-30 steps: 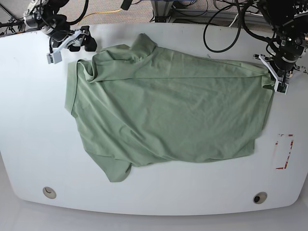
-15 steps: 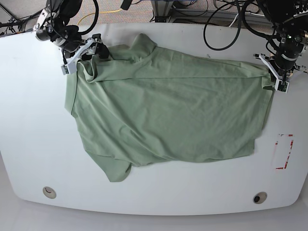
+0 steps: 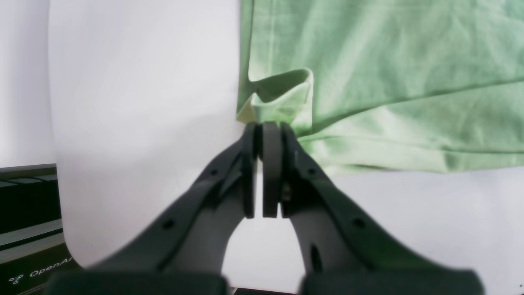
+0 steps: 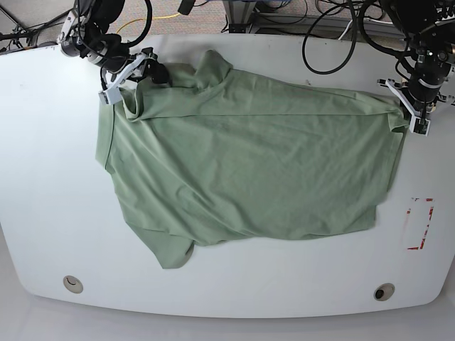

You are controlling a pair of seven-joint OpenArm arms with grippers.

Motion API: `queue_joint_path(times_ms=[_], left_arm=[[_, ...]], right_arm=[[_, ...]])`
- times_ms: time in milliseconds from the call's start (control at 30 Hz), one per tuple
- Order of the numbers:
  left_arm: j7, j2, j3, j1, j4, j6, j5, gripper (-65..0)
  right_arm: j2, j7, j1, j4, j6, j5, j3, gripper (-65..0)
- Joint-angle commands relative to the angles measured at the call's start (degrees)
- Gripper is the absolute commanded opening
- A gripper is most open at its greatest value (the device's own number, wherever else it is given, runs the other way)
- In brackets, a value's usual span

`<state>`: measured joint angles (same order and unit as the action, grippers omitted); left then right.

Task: Fold the T-shirt properly
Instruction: 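Pull the shirt edges outward with both grippers to smooth it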

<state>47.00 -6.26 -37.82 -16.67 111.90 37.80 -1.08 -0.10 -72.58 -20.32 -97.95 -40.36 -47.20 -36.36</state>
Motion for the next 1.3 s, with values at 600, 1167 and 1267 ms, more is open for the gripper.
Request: queue_joint_path(times_ms=[600, 1167, 1267], left_arm=[[-1.2, -1.0, -0.1, -0.7, 0.9, 0.0, -0.3, -65.0], [-1.2, -1.0, -0.3, -1.0, 0.9, 0.0, -0.3, -65.0], [-1.2, -1.0, -0.2, -1.0, 0.9, 0.0, -0.3, -65.0]], right_arm=[[2.3, -3.1, -10.7, -12.5, 0.4, -2.3, -0.3, -65.0], [2.0, -2.6, -11.3, -12.7, 0.4, -2.2, -2.0, -15.5], [2.0, -2.5, -8.8, -12.1, 0.4, -1.9, -2.6, -15.4]])
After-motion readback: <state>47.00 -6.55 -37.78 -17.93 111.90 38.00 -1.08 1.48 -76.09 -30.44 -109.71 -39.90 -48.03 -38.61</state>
